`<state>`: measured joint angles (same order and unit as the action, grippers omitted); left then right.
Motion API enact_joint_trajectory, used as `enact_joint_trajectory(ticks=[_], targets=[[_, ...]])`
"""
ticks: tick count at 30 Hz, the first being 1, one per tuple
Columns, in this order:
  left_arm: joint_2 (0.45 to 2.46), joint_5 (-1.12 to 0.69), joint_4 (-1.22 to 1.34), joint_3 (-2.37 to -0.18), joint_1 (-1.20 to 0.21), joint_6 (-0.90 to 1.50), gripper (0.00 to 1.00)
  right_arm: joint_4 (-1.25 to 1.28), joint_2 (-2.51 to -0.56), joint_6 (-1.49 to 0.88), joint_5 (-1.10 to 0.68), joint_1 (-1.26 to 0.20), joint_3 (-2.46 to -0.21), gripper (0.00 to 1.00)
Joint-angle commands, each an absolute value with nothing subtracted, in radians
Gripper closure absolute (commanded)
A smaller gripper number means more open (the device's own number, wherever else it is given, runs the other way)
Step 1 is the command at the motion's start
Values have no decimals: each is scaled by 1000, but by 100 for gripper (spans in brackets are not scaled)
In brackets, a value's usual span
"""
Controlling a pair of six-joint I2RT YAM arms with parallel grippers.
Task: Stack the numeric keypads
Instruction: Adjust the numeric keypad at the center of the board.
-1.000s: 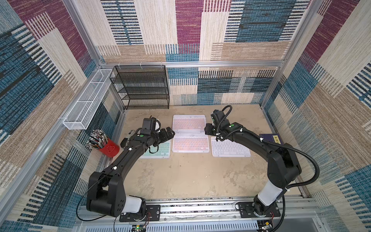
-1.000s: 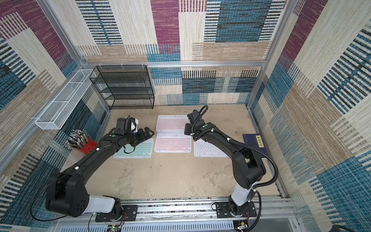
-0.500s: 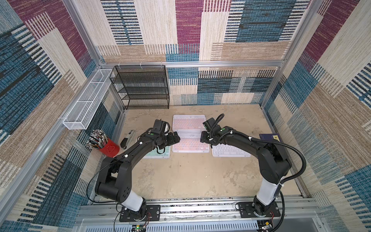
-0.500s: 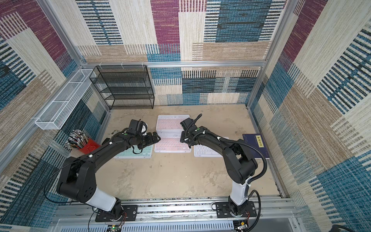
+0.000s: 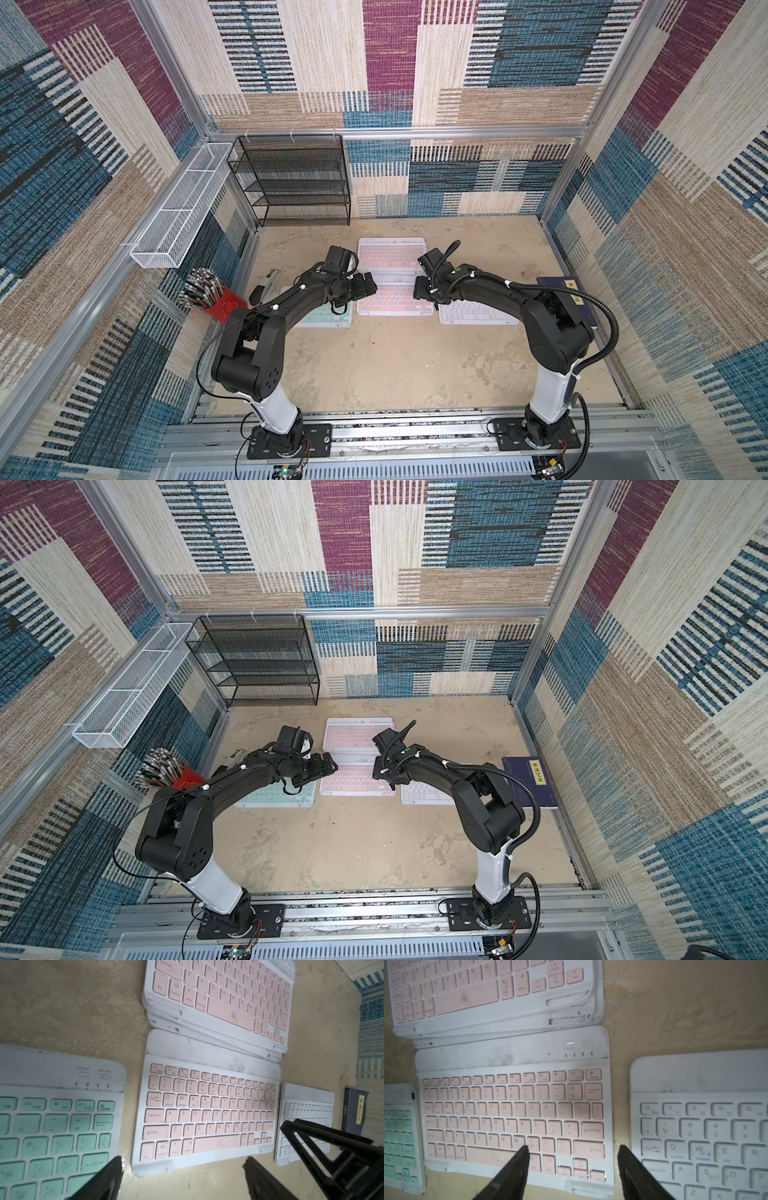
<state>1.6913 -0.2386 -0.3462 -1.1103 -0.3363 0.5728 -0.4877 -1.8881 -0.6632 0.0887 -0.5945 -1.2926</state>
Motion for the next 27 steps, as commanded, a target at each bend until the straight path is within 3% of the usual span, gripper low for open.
enact_joint_trajectory(ticks=[1, 19, 27], targets=[[1707, -230, -330, -1124, -340, 547, 5, -472, -1912, -646, 96, -595, -1310, 31], [1828, -189, -370, -1219, -358, 521, 7, -486, -1980, -621, 120, -586, -1353, 32], [1853, -79, -420, -1250, -392, 487, 7, -491, -1993, -609, 132, -575, -1357, 32]])
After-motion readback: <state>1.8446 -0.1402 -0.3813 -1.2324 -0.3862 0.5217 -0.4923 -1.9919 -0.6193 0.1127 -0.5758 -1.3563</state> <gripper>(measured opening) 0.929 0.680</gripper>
